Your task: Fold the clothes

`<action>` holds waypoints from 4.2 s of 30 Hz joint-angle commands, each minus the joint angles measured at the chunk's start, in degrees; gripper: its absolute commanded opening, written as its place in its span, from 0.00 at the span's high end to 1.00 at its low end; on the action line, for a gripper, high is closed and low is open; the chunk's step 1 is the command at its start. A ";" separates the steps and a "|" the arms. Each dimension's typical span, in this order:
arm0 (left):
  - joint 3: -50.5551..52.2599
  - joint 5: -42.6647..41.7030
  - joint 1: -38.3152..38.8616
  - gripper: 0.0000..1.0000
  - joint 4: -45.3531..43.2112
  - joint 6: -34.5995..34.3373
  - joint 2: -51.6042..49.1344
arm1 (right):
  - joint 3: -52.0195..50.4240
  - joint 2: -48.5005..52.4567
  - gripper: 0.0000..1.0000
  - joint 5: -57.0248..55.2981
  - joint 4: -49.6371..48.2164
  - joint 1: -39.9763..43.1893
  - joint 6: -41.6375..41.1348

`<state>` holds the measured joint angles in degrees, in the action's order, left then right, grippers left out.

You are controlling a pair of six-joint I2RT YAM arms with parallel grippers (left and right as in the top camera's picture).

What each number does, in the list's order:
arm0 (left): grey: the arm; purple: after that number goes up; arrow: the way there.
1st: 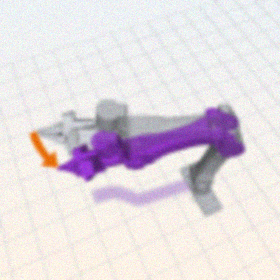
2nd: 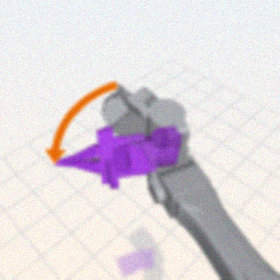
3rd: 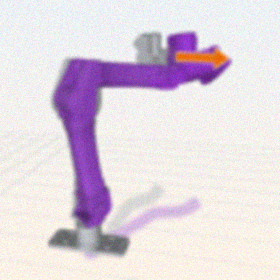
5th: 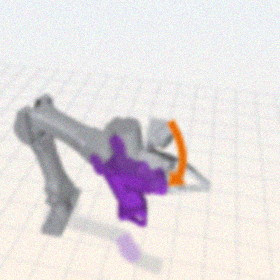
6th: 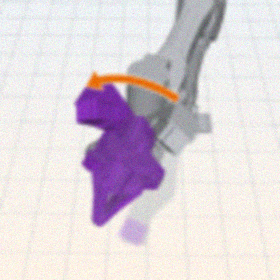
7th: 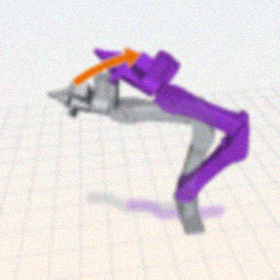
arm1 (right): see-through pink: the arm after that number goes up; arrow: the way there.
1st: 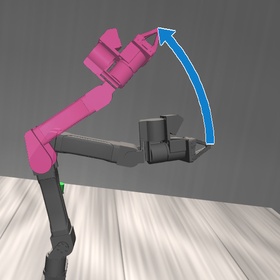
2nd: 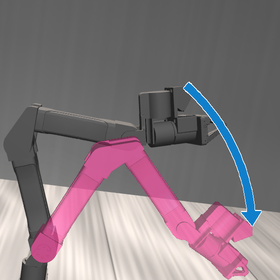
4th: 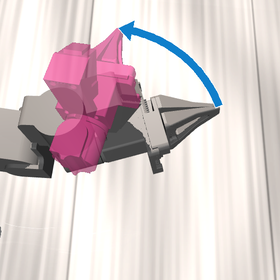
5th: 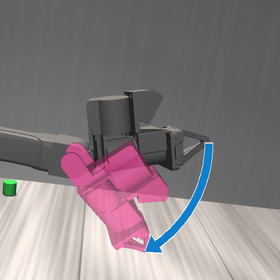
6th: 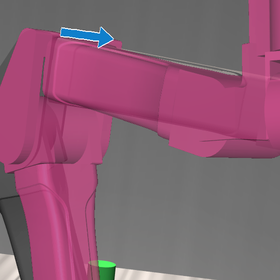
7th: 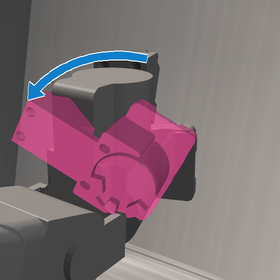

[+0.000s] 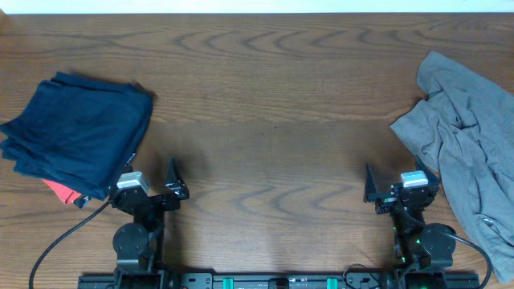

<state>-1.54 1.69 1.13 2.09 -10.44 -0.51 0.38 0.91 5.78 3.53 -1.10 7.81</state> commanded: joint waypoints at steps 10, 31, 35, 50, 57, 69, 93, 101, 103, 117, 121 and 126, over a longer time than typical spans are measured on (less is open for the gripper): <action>1.31 0.46 -0.35 0.02 1.90 0.33 0.17 | -0.07 -0.11 0.01 0.24 0.17 -0.46 0.42; 1.31 0.46 -0.35 0.02 1.90 0.33 -0.11 | -0.07 -0.11 0.01 0.24 0.17 -0.46 0.42; 1.31 0.46 -0.35 0.02 1.90 0.33 -0.11 | -0.07 -0.11 0.01 0.24 0.17 -0.46 0.42; 1.31 0.50 -0.35 0.02 1.90 0.33 -0.11 | -0.07 -0.11 0.01 1.01 0.15 -0.46 0.31; 1.29 -2.78 -0.35 0.02 1.66 -0.59 -0.20 | -0.07 0.33 0.01 1.20 0.17 -0.46 -11.98; -13.77 -7.10 -0.35 0.02 14.69 -2.27 -9.49 | 11.69 10.99 0.01 -1.64 8.61 -0.42 -12.94; -39.36 -7.15 -0.35 0.02 35.41 -2.29 -39.08 | 46.69 85.35 0.22 -19.52 14.12 5.97 -6.43; -39.34 -7.30 -0.35 0.02 35.41 -2.32 -39.08 | 46.69 99.65 0.22 -19.54 5.70 10.45 -6.56; -39.34 -7.30 -0.35 0.02 35.41 -2.32 -39.08 | 46.69 101.39 0.22 -19.85 3.80 11.02 -6.51; -39.34 -7.28 -0.35 0.02 34.53 -2.29 -39.08 | 48.26 103.14 0.99 1.62 -0.50 10.05 -8.87; -39.34 -7.28 -0.35 0.02 31.98 -2.29 -39.08 | 53.51 100.63 0.99 10.14 -10.75 5.79 -18.73; -39.34 -7.28 -0.35 0.02 29.05 -2.29 -39.08 | 63.30 100.45 0.98 11.74 -20.72 0.37 -25.64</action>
<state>-39.57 -5.61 1.13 32.16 -12.21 -39.64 58.00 103.24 11.49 -14.87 2.20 -11.38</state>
